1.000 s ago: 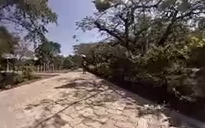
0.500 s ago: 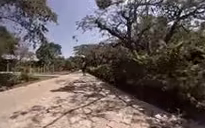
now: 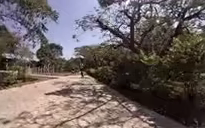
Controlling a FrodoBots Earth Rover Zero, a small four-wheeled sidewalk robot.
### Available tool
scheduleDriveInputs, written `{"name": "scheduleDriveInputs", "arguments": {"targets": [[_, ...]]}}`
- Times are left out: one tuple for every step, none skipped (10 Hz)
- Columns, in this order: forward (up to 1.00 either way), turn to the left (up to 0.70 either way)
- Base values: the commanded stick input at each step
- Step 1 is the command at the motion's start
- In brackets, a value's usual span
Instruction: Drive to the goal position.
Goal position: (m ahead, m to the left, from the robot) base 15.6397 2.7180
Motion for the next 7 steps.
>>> {"name": "scheduleDriveInputs", "arguments": {"targets": [[0.7, 0.2], [0.7, 0.01], [0.7, 0.0], [0.7, 0.0], [0.7, 0.0], [0.7, 0.0], [0.7, 0.0]]}}
